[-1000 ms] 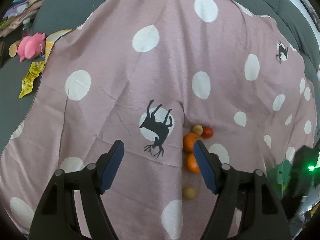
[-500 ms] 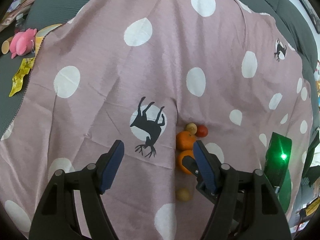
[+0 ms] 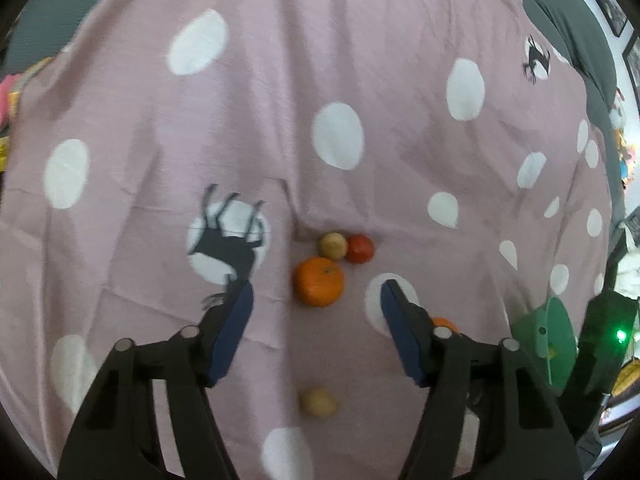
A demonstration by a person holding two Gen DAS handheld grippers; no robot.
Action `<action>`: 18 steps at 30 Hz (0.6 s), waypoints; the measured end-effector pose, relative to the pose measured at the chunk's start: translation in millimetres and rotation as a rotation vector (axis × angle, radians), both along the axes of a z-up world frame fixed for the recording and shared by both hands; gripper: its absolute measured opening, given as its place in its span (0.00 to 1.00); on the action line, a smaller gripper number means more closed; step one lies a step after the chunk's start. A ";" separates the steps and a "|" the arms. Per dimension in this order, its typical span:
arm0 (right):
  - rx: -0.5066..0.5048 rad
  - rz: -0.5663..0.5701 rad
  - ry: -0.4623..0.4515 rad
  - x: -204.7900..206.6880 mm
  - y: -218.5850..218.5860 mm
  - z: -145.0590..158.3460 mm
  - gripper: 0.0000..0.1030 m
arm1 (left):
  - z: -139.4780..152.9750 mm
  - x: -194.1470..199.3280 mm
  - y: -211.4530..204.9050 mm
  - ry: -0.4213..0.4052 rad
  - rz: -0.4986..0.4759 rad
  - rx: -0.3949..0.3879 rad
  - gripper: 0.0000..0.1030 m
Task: Organize fruits
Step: 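Grasp the small orange with the left tool while the right tool carries the large orange toward the bowl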
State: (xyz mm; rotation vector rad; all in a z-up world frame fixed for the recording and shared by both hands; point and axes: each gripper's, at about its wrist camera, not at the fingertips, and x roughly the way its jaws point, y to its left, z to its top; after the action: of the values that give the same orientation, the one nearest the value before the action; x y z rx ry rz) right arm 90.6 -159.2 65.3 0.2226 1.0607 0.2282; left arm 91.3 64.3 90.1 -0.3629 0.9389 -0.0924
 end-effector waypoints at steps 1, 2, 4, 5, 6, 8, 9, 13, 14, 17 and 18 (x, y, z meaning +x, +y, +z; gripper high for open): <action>-0.020 -0.010 -0.002 -0.2 -3.7 -0.3 0.42 | -1.8 3.2 -3.2 0.011 -0.006 0.004 0.57; -0.036 -0.019 -0.006 -0.5 -7.1 -0.8 0.42 | -3.8 6.7 -7.3 0.024 -0.016 0.015 0.53; -0.071 -0.029 0.004 0.7 -13.0 -4.2 0.42 | -7.4 13.2 -14.1 0.041 -0.045 0.020 0.52; -0.078 -0.033 0.013 1.3 -16.0 -6.1 0.42 | -9.6 16.1 -17.0 0.048 -0.056 0.017 0.51; -0.080 -0.040 0.025 3.6 -18.5 -8.6 0.42 | -13.3 19.8 -18.8 0.061 -0.059 0.012 0.51; -0.085 -0.043 0.041 5.7 -20.2 -13.4 0.42 | -20.0 26.8 -22.1 0.087 -0.057 0.014 0.51; -0.085 -0.042 0.037 5.8 -20.4 -12.8 0.42 | -22.5 29.2 -23.4 0.094 -0.059 0.020 0.50; -0.102 -0.013 0.041 8.3 -18.3 -13.1 0.42 | -32.8 39.4 -29.3 0.130 -0.060 0.055 0.50; -0.101 -0.014 0.041 8.6 -18.6 -13.4 0.42 | -34.7 40.9 -29.2 0.137 -0.061 0.057 0.50; -0.101 -0.013 0.040 8.7 -18.8 -14.6 0.42 | -40.3 48.3 -30.3 0.154 -0.049 0.067 0.50; -0.103 -0.011 0.039 7.7 -18.3 -14.5 0.42 | -41.1 50.2 -30.6 0.153 -0.041 0.081 0.50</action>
State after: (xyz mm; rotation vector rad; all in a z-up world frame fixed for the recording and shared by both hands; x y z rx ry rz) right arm 98.3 -177.5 50.8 0.1409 1.1062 0.1592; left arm 141.5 33.8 48.9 -0.2786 1.0979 -0.0645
